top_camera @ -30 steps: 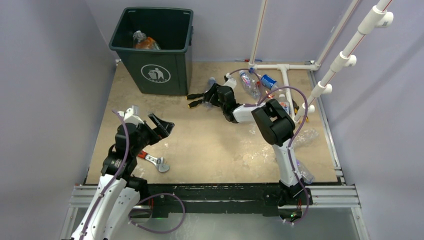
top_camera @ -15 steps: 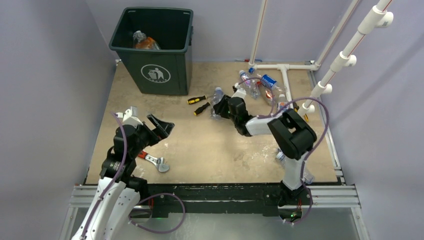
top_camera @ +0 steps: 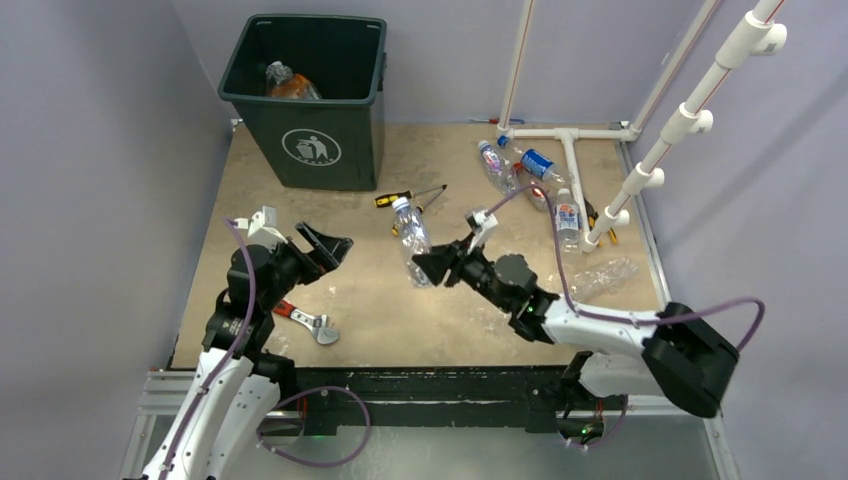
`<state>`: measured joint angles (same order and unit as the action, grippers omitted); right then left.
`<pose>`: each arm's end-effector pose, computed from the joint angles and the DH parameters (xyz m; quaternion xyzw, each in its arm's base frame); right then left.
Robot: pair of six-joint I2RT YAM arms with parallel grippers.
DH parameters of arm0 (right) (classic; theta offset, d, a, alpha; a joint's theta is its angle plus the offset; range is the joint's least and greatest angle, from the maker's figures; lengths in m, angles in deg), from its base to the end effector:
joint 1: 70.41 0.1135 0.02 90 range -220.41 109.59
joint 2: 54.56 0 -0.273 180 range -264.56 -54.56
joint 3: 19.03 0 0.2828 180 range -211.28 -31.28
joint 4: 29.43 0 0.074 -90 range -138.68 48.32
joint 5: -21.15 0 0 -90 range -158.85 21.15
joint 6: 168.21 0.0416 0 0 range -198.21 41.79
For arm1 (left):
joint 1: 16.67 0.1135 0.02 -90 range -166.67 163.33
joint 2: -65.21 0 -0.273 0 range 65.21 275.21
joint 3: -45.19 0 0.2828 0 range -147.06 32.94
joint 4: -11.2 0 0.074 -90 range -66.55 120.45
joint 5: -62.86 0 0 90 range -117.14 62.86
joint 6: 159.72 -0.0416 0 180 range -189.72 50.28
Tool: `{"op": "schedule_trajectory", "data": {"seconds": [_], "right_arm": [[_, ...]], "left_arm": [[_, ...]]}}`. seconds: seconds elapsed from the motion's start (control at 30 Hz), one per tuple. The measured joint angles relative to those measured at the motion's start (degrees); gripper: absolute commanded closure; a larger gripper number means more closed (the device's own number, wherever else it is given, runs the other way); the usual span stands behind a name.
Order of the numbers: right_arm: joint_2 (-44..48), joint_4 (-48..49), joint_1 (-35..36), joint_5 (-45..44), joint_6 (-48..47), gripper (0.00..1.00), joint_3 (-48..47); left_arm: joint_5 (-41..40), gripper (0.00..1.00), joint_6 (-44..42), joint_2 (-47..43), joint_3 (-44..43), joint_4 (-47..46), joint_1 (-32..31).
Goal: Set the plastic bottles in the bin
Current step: Pick up the plastic bottle at the center of the board.
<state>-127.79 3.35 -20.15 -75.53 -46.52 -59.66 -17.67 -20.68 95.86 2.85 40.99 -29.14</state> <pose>0.1922 0.2236 0.2229 -0.0730 0.7022 0.4326 0.5608 0.1659 -0.0437 0.2742 -0.2071 0.7812 -0.3566 0.4686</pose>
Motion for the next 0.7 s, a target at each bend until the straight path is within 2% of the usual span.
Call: {"op": "schedule_trajectory", "data": {"seconds": [0.17, 0.37, 0.7], "right_arm": [[13.2, 0.3, 3.2, 3.4, -1.7, 0.63, 9.5], [24.7, -0.5, 4.4, 7.0, -1.7, 0.62, 15.7], [26.8, 0.4, 5.2, 13.1, -1.8, 0.64, 16.6]], "left_arm": [[1.4, 0.01, 0.0, -0.8, -0.1, -2.8, 0.0], [3.6, 0.02, 1.2, -0.6, -0.6, -5.3, 0.0], [14.1, 0.04, 3.4, 1.4, 0.0, -16.5, -0.1]]}}
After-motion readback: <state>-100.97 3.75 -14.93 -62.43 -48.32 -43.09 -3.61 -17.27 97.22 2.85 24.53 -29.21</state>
